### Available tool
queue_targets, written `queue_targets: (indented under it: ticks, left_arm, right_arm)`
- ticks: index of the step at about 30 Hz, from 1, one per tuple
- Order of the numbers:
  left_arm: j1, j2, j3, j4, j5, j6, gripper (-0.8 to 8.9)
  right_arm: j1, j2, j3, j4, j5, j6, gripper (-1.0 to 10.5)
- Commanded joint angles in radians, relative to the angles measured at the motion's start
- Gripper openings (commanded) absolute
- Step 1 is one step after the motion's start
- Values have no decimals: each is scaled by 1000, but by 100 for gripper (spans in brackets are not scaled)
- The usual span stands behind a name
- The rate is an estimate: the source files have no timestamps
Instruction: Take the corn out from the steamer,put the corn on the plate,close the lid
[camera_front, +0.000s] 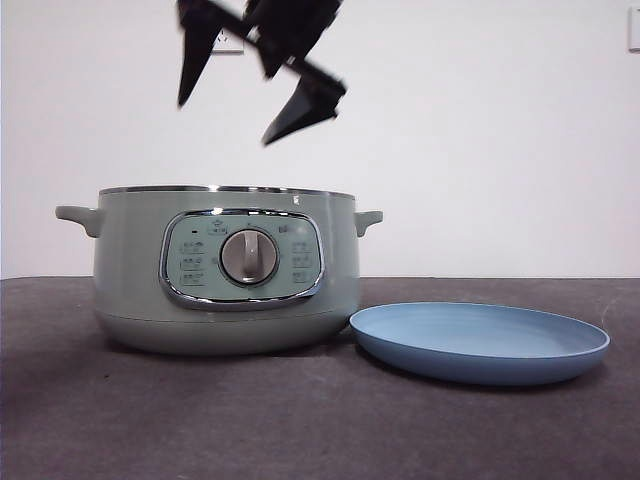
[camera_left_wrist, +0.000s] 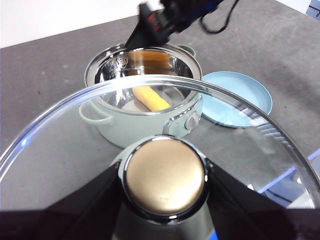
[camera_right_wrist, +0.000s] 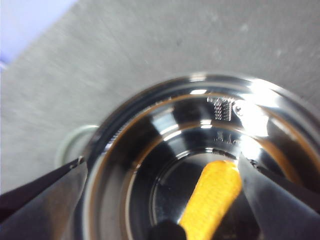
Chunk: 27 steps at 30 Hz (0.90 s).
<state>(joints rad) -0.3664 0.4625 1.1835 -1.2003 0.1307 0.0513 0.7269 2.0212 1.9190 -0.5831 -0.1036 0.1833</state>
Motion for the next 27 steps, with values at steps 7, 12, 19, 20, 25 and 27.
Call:
queue_targets:
  ticks: [7,12,19,20,25,27]
  left_arm:
    - [2,-8,6,-6,1,2,-8]
    - [2,-8,6,-5,2,2,-8]
    - [2,-8,6,-7,2,2,-8]
    - [2,-8,6,-9,2,2,-8]
    - [2,-8,6,-18,2,2,-8]
    - [2,-8,6,-28,2,2,-8]
  right_arm:
    - [3,138,6,0,59,-7,509]
    - [3,163,6,1,86,-8,505]
    - [3,201,6,-10,85,-8,504]
    - [3,204,6,-13,86,-8,504]
    - [3,212,6,-34,88,-8,500]
    - [3,215,6,-47,88,-9,500]
